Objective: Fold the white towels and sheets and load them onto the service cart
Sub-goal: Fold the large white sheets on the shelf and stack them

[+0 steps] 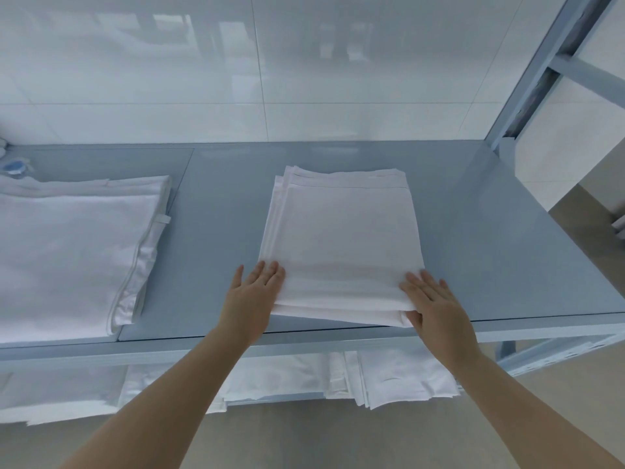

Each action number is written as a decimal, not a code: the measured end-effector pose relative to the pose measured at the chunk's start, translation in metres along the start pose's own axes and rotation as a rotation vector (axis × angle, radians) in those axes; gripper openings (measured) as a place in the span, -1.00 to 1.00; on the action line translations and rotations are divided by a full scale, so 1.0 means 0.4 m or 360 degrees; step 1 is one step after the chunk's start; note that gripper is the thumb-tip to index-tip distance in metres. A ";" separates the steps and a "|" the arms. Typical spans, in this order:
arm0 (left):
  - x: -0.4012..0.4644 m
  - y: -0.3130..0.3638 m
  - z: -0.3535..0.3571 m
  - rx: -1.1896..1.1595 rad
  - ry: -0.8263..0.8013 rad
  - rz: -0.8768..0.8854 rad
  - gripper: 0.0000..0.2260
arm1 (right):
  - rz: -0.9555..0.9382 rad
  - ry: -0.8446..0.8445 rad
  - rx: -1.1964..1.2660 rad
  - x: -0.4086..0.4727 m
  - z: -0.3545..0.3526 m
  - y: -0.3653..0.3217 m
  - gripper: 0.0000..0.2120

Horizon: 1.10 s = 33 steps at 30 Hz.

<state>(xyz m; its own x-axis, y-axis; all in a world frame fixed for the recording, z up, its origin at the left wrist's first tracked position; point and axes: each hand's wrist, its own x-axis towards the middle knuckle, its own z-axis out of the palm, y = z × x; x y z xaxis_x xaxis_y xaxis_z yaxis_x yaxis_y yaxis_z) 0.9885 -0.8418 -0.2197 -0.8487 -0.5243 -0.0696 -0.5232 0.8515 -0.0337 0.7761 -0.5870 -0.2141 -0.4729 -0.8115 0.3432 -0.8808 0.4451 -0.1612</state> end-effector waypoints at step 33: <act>0.040 0.051 0.016 -0.0497 -0.0073 -0.0792 -0.22 | -0.0389 -0.0214 0.0640 -0.073 0.014 -0.266 -0.68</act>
<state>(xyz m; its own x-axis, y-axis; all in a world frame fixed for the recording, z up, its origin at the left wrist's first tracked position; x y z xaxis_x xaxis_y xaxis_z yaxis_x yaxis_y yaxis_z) 0.9648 -0.8328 -0.2279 -0.4947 -0.8534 -0.1641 -0.8616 0.4570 0.2210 0.8836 -0.6128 -0.2119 -0.2264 -0.9276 0.2972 -0.8925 0.0753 -0.4446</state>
